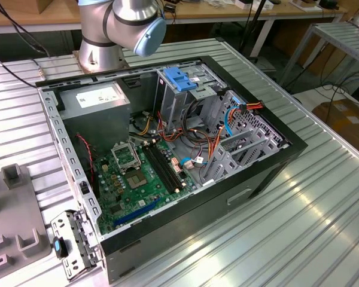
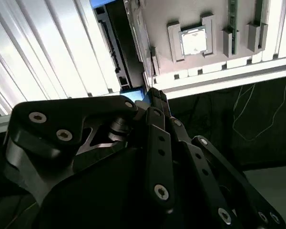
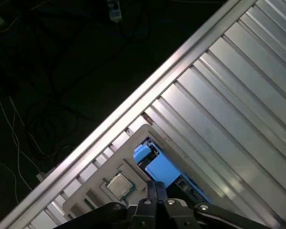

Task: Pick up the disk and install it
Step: 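Pick up the disk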

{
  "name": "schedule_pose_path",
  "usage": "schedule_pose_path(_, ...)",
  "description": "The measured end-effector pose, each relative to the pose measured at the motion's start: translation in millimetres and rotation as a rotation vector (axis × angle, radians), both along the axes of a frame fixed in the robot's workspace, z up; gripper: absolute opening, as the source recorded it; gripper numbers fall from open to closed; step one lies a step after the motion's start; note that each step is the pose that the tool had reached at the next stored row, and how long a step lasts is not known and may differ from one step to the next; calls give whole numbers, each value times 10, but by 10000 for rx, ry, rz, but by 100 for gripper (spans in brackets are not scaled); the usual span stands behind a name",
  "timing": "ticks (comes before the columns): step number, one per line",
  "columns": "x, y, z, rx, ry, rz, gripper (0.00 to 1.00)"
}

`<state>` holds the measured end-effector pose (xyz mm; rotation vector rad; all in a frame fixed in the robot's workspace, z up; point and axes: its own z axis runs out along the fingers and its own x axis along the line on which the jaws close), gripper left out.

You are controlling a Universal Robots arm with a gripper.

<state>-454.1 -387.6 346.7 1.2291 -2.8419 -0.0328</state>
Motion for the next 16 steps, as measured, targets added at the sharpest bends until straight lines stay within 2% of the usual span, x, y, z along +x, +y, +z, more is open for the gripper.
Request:
schedule_pose_path(2,0,8,-4,1,-4,521,11)
schedule_pose_path(4,0,94,-3,-21,-1,611,11)
schedule_pose_path(7,0,95,-6,-20,-4,1183,11)
schedule_pose_path(10,1,95,-12,-21,-3,2137,11)
schedule_pose_path(16,0,95,-20,-21,-10,3308,11)
